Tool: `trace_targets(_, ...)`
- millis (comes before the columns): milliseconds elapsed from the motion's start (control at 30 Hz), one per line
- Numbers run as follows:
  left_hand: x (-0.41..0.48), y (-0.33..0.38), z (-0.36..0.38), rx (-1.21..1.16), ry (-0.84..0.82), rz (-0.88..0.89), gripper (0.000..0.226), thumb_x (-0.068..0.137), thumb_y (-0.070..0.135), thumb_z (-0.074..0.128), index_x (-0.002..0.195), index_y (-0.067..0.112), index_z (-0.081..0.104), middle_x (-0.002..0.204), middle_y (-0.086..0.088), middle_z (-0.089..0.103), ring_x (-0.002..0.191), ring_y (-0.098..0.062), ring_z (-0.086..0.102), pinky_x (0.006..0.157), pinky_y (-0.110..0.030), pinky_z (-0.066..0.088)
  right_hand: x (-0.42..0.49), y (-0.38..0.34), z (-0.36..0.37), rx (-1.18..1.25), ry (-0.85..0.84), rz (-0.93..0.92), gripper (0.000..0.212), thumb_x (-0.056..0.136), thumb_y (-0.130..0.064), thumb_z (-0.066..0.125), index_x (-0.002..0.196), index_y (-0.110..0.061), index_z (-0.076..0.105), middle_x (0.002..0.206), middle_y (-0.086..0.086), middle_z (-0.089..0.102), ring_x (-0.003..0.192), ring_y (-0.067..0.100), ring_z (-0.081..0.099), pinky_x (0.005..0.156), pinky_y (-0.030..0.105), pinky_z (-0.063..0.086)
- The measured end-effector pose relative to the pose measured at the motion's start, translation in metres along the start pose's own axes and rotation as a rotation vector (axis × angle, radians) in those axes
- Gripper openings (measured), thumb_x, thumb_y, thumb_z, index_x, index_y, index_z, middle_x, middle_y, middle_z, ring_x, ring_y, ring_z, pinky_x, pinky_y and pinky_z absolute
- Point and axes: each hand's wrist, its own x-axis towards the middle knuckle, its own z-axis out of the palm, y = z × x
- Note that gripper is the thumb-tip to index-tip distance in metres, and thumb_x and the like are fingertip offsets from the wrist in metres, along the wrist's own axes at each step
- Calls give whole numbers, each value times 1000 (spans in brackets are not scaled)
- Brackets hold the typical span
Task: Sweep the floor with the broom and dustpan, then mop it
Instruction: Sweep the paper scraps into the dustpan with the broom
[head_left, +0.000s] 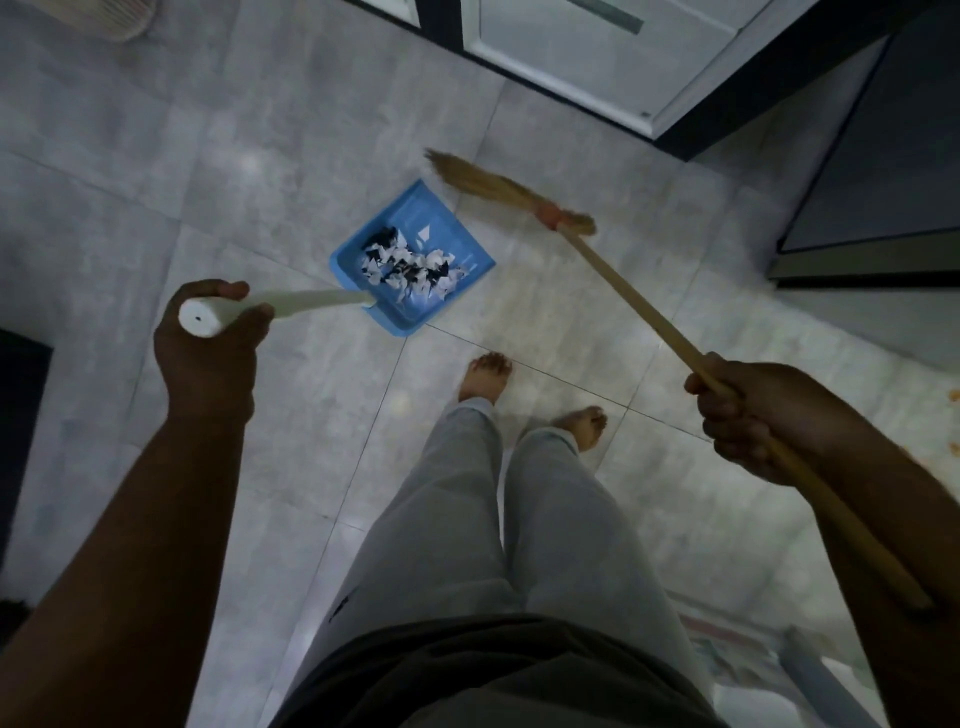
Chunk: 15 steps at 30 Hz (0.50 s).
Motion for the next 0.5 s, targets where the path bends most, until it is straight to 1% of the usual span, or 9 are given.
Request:
trace_targets(100, -3, 0, -6, -30, 13, -25, 30, 78, -4, 74, 92, 21, 65, 121, -20, 65, 106, -29, 68, 90, -49, 57, 13, -23, -1, 14, 33, -24, 32, 105, -33, 36, 87, -10, 50, 48, -3, 39, 28, 6, 30, 28, 14, 25)
trace_targets(167, -6, -1, -13, -63, 42, -45, 30, 79, -4, 74, 91, 21, 65, 121, -18, 66, 106, -25, 69, 89, -46, 58, 29, -43, 6, 22, 19, -26, 35, 105, -34, 34, 82, -12, 48, 47, -5, 39, 29, 4, 31, 28, 13, 25)
trace_targets(233, -8, -4, -22, -97, 86, -66, 29, 79, -4, 74, 91, 21, 65, 120, -18, 66, 108, -26, 69, 89, -45, 58, 46, -64, 15, 19, 1, -33, 37, 106, -34, 32, 78, -14, 45, 45, -7, 39, 28, 3, 31, 27, 13, 25)
trace_targets(300, -7, -8, -34, -139, 115, -73, 29, 76, -2, 75, 89, 22, 66, 120, -20, 66, 108, -27, 69, 88, -45, 59, 62, -83, 24, 16, -10, -50, 36, 106, -33, 30, 77, -16, 45, 45, -8, 40, 29, 2, 32, 28, 15, 25)
trace_targets(367, -6, -16, -43, -129, 132, -66, 29, 75, -1, 76, 88, 23, 66, 119, -21, 66, 107, -26, 69, 87, -46, 59, 77, -98, 35, 18, -5, -63, 35, 106, -32, 31, 78, -16, 45, 47, -9, 40, 31, 2, 32, 29, 16, 26)
trace_targets(433, -8, -23, -47, -97, 148, -71, 29, 74, 0, 77, 86, 25, 67, 114, -16, 69, 104, -25, 70, 85, -45, 60, 90, -106, 50, 22, 11, -52, 33, 105, -30, 31, 79, -17, 46, 48, -10, 40, 32, 2, 32, 30, 16, 25)
trace_targets(500, -2, -29, -59, -98, 173, -42, 29, 71, 6, 80, 84, 29, 70, 108, -9, 72, 101, -26, 71, 81, -41, 61, 97, -103, 66, -23, 25, -24, 32, 105, -27, 30, 77, -18, 44, 45, -10, 40, 32, 1, 31, 30, 16, 24)
